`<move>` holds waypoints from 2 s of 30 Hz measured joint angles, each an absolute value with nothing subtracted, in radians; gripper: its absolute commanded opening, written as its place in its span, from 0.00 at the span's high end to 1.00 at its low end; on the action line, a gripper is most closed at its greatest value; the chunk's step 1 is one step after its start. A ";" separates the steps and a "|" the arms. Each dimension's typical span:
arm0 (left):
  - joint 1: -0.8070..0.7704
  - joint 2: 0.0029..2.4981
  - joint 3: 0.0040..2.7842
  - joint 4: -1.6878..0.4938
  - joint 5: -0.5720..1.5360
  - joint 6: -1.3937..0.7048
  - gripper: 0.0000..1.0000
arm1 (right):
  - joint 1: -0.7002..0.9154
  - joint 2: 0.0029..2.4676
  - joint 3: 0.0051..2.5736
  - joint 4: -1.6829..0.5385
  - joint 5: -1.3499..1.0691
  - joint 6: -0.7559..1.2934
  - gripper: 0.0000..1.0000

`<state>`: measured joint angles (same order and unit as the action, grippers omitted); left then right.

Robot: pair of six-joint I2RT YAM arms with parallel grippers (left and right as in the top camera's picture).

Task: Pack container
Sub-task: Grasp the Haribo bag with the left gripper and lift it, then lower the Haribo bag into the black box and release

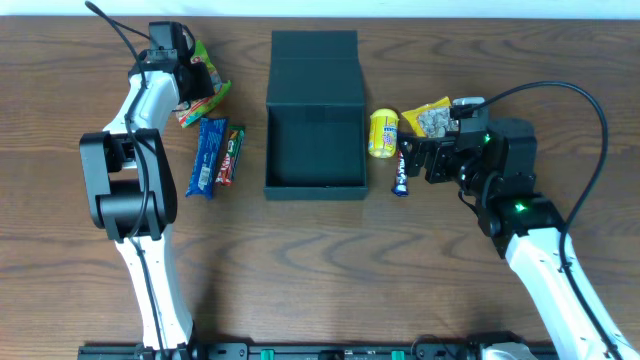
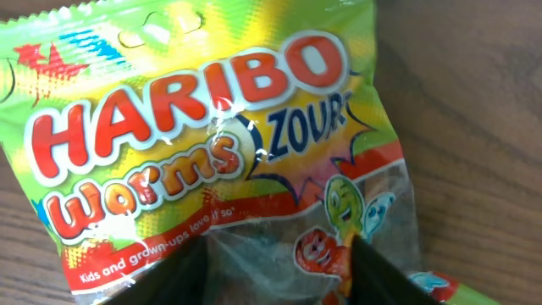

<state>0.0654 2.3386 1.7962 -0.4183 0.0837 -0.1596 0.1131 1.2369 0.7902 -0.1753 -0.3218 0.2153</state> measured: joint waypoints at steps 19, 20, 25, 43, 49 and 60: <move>0.065 2.382 1.973 -0.673 0.007 -0.160 0.94 | 0.051 1.237 0.790 -0.175 -0.308 0.235 0.01; 0.063 2.391 2.013 -0.704 -0.021 -0.154 0.94 | 0.033 1.237 0.790 -0.175 -0.307 0.241 0.01; 0.042 2.399 2.215 -0.797 -0.091 -0.096 0.94 | -0.010 1.237 0.790 -0.169 -0.300 0.253 0.01; -0.430 2.288 2.387 -1.260 -0.144 -0.175 0.94 | -0.245 1.237 0.828 -0.134 -0.340 0.263 0.01; -0.519 2.288 2.387 -1.387 -0.150 -0.296 0.94 | -0.281 1.237 0.837 -0.133 -0.353 0.260 0.01; -0.573 2.288 2.313 -1.388 -0.165 -0.232 0.94 | -0.281 1.237 0.837 -0.133 -0.379 0.259 0.01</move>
<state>-0.5732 2.2879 2.3135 -1.3880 -0.1646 -0.2321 -0.2806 1.2369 0.8368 -0.1333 -0.3786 0.2588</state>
